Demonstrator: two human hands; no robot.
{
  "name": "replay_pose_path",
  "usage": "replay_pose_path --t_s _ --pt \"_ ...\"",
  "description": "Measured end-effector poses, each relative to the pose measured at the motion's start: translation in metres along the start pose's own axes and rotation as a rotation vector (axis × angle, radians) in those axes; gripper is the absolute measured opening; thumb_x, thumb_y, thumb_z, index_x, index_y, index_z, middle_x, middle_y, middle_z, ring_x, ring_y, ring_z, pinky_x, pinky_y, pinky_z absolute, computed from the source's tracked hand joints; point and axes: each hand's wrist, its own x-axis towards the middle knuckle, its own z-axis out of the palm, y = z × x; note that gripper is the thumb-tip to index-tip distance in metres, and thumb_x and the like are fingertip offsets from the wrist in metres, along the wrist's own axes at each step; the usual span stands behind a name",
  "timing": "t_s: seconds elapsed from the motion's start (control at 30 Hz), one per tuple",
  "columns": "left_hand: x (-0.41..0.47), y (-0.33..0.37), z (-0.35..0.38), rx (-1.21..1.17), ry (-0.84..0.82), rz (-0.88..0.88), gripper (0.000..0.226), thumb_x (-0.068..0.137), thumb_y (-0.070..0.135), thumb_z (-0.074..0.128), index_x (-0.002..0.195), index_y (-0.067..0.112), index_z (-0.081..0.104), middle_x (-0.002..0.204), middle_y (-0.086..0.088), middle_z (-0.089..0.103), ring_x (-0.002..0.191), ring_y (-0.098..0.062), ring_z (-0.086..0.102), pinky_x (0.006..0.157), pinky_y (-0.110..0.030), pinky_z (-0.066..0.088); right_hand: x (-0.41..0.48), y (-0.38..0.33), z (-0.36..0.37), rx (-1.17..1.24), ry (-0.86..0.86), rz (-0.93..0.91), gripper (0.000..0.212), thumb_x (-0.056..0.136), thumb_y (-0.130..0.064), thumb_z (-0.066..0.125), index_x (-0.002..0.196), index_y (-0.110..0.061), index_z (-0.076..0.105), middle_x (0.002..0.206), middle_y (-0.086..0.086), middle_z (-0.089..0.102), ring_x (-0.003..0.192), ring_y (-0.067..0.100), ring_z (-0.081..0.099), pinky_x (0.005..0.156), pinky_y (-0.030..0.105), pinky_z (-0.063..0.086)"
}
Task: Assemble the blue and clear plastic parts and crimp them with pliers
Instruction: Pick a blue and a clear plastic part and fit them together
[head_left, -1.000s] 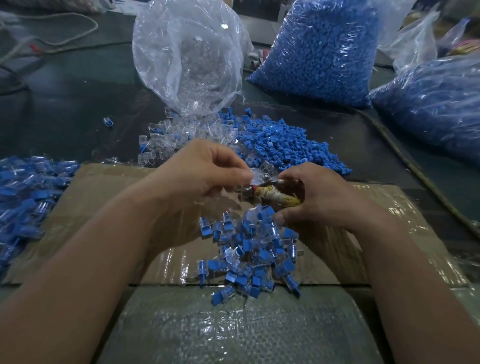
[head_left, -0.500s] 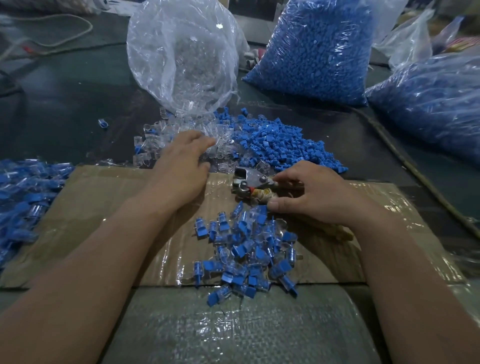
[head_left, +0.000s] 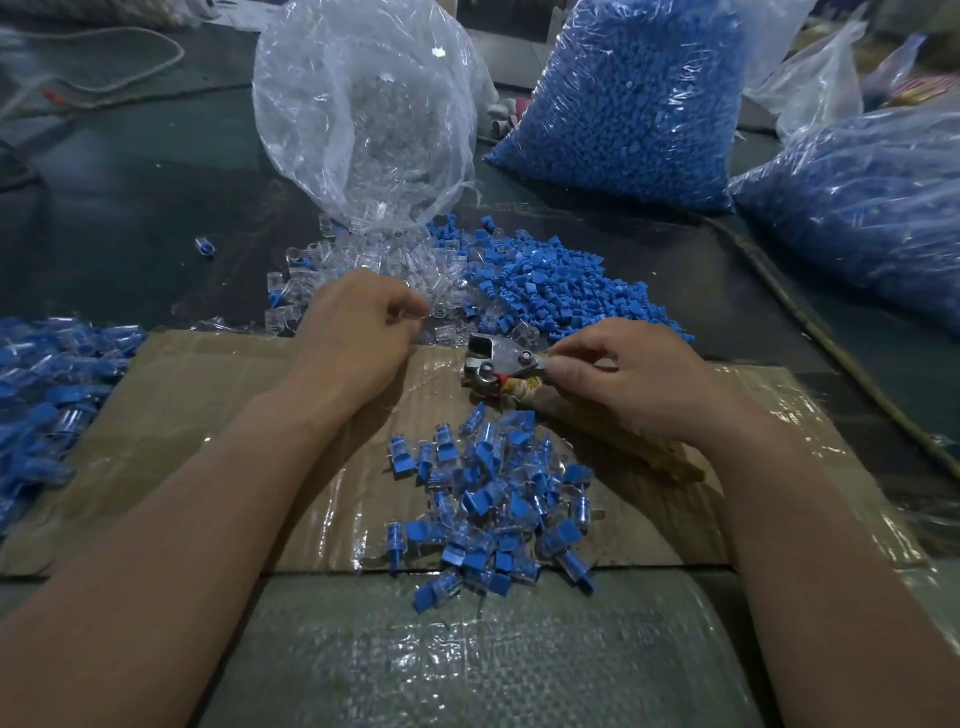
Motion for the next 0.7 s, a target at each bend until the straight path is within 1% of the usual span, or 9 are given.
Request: replay_pose_path --t_s 0.07,0.1,0.17,0.23,0.3,0.47,0.57,0.63,0.7 --pt "-0.003 0.005 -0.002 -0.212 -0.005 -0.084 0.014 0.084 0.014 0.065 0.098 0.017 0.07 0.09 0.003 0.068 0.078 -0.005 0.06 0.083 -0.028 0.048 0.001 0.003 -0.001 0.043 0.109 0.032 0.028 0.089 -0.042 0.05 0.1 -0.022 0.065 0.082 -0.016 0.056 0.076 -0.004 0.047 0.062 0.014 0.032" --pt "-0.005 0.008 -0.003 -0.316 -0.027 -0.12 0.01 0.083 0.015 0.066 0.093 0.018 0.069 0.085 0.004 0.068 0.077 -0.007 0.062 0.079 -0.026 0.05 0.001 0.006 -0.002 0.058 0.175 0.054 0.024 0.09 -0.038 0.051 0.098 -0.02 0.066 0.078 -0.016 0.056 0.073 -0.003 0.048 0.06 0.015 0.032" --pt "-0.008 0.014 -0.006 -0.48 -0.091 -0.167 0.004 0.082 0.017 0.066 0.083 0.021 0.067 0.073 0.005 0.068 0.067 -0.005 0.064 0.064 -0.017 0.051 0.003 0.011 -0.003 0.055 0.302 0.104 0.02 0.09 -0.031 0.055 0.094 -0.017 0.068 0.07 -0.019 0.052 0.067 -0.003 0.048 0.058 0.021 0.035" --pt "-0.009 0.019 -0.01 -0.602 -0.15 -0.205 0.005 0.082 0.017 0.065 0.078 0.02 0.066 0.063 0.006 0.068 0.056 -0.002 0.062 0.051 -0.012 0.048 0.005 0.016 -0.002 0.029 0.378 0.146 0.017 0.09 -0.027 0.056 0.093 -0.015 0.069 0.068 -0.017 0.051 0.065 -0.003 0.047 0.062 0.022 0.035" --pt "-0.01 0.024 -0.011 -0.665 -0.194 -0.224 0.006 0.083 0.016 0.063 0.078 0.016 0.065 0.06 0.006 0.067 0.052 -0.002 0.061 0.046 -0.012 0.046 0.008 0.019 0.0 0.028 0.408 0.167 0.015 0.09 -0.024 0.057 0.094 -0.015 0.069 0.07 -0.014 0.052 0.066 0.0 0.048 0.065 0.022 0.035" --pt "-0.013 0.029 -0.012 -0.718 -0.25 -0.231 0.006 0.082 0.012 0.064 0.077 0.014 0.064 0.058 0.005 0.067 0.052 -0.005 0.061 0.046 -0.013 0.046 0.02 0.014 0.01 0.0 0.359 0.122 0.019 0.089 -0.023 0.058 0.103 -0.016 0.069 0.093 -0.006 0.063 0.079 0.004 0.05 0.076 0.022 0.038" --pt "-0.013 0.029 -0.012 -0.745 -0.3 -0.237 0.005 0.079 0.009 0.065 0.078 0.014 0.064 0.062 0.003 0.068 0.057 -0.008 0.064 0.052 -0.015 0.05 0.026 0.016 0.013 -0.102 0.297 0.184 0.02 0.088 -0.024 0.058 0.105 -0.018 0.068 0.106 -0.001 0.062 0.088 0.01 0.05 0.078 0.026 0.038" --pt "-0.013 0.03 -0.012 -0.758 -0.334 -0.238 0.008 0.078 0.006 0.065 0.078 0.013 0.063 0.064 0.002 0.069 0.058 -0.008 0.065 0.052 -0.016 0.052 0.028 0.019 0.013 -0.121 0.254 0.245 0.016 0.087 -0.025 0.059 0.098 -0.019 0.068 0.101 -0.001 0.062 0.088 0.012 0.05 0.075 0.027 0.038" --pt "-0.014 0.032 -0.012 -0.766 -0.352 -0.233 0.012 0.077 0.002 0.065 0.078 0.013 0.063 0.064 0.001 0.068 0.056 -0.007 0.064 0.048 -0.014 0.048 0.028 0.02 0.011 -0.097 0.233 0.28 0.006 0.084 -0.025 0.062 0.087 -0.021 0.066 0.09 -0.005 0.058 0.084 0.011 0.048 0.071 0.028 0.037"
